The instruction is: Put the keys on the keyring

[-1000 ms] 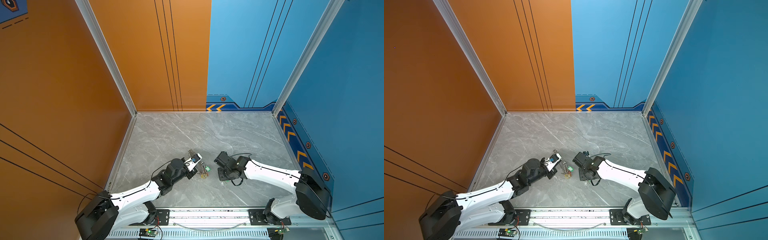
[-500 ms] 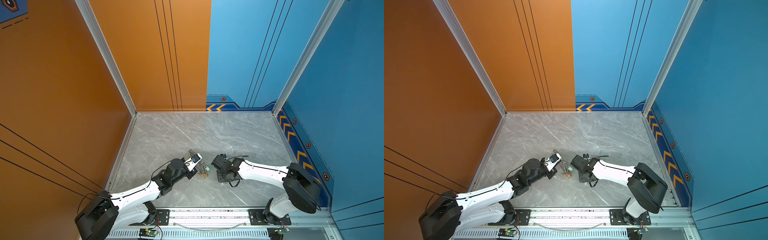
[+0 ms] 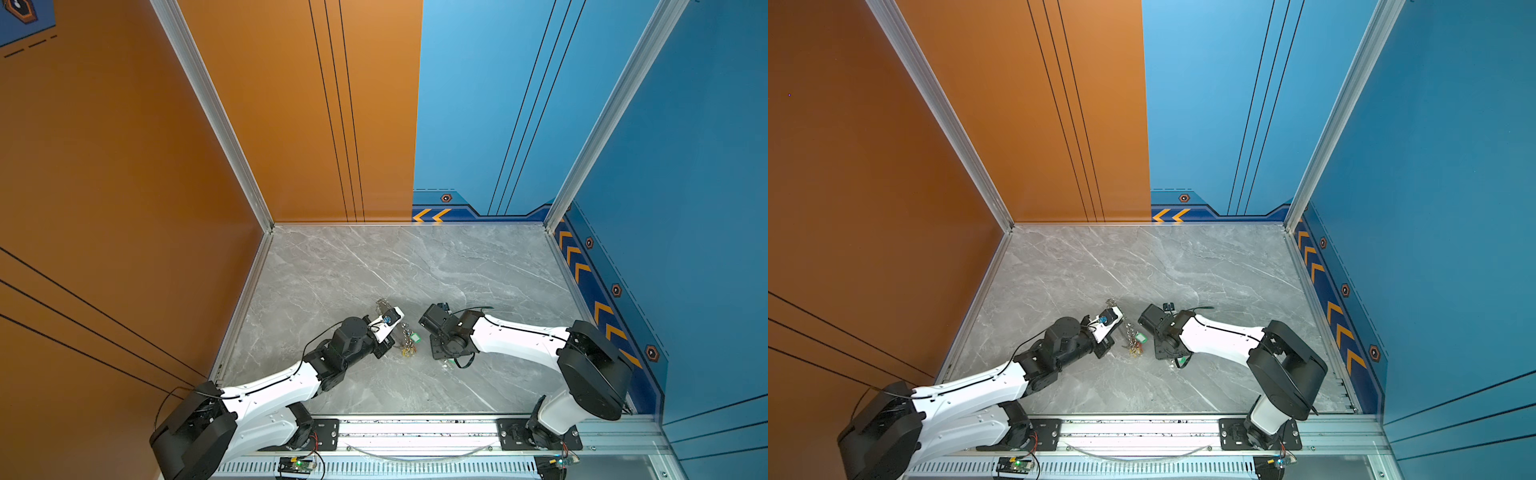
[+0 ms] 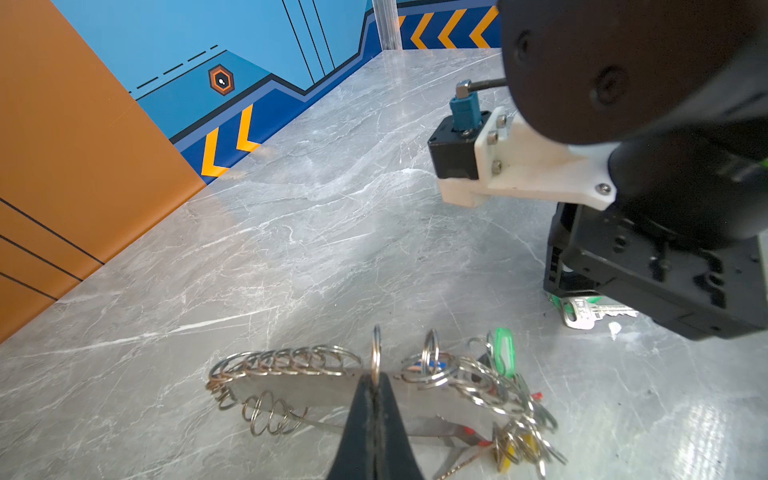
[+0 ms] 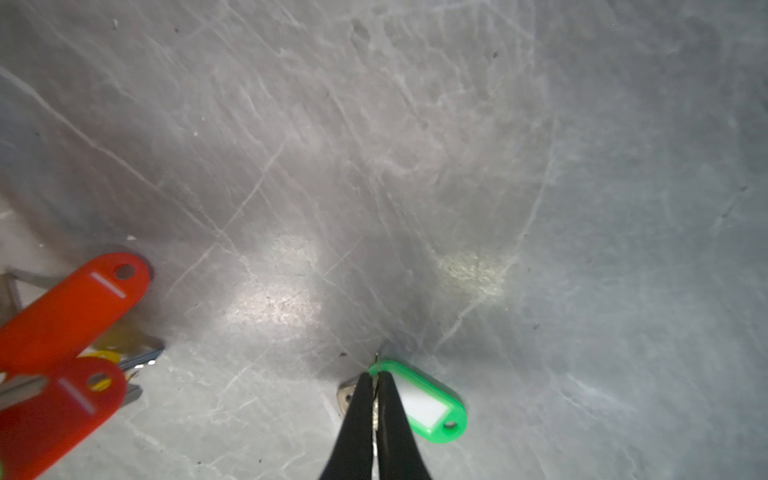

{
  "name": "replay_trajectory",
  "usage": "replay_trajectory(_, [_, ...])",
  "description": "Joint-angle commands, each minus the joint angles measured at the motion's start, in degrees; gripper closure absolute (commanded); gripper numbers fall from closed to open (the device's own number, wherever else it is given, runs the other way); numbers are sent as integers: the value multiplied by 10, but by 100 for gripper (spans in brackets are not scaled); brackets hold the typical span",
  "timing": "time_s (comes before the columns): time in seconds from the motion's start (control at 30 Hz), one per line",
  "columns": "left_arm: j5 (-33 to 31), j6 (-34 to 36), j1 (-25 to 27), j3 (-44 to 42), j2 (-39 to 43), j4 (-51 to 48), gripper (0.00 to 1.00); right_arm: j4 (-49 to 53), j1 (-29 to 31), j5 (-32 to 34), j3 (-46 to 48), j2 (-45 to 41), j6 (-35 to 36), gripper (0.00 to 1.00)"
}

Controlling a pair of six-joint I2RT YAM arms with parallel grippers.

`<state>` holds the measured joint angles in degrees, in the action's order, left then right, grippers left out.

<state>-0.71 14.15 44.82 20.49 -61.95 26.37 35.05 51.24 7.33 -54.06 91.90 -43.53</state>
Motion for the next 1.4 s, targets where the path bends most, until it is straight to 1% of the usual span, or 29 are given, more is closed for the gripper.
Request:
replay_trajectory(0.0, [-8,10,7,5,0,21,100,27,-5,-7,-21,17,14,93])
replay_trajectory(0.1, [-8,10,7,6,-1,21,100,37,-9,-14,-30,25,18,93])
replay_trajectory(0.23, [-8,11,7,5,0,21,100,42,-10,-15,-35,29,19,90])
replay_trajectory(0.37, [-8,11,8,5,-1,21,100,44,-7,-9,-35,17,18,87])
replay_trajectory(0.6, [-6,10,7,7,-4,21,100,45,0,4,-15,-10,-9,80])
replay_trajectory(0.7, [-6,10,7,7,-5,21,100,44,1,6,-8,-9,-21,79])
replay_trajectory(0.83, [-6,10,8,6,-4,21,100,37,3,-2,-6,4,-24,79])
replay_trajectory(1.37, [-6,11,8,7,-4,21,100,33,3,-10,-11,31,-24,84])
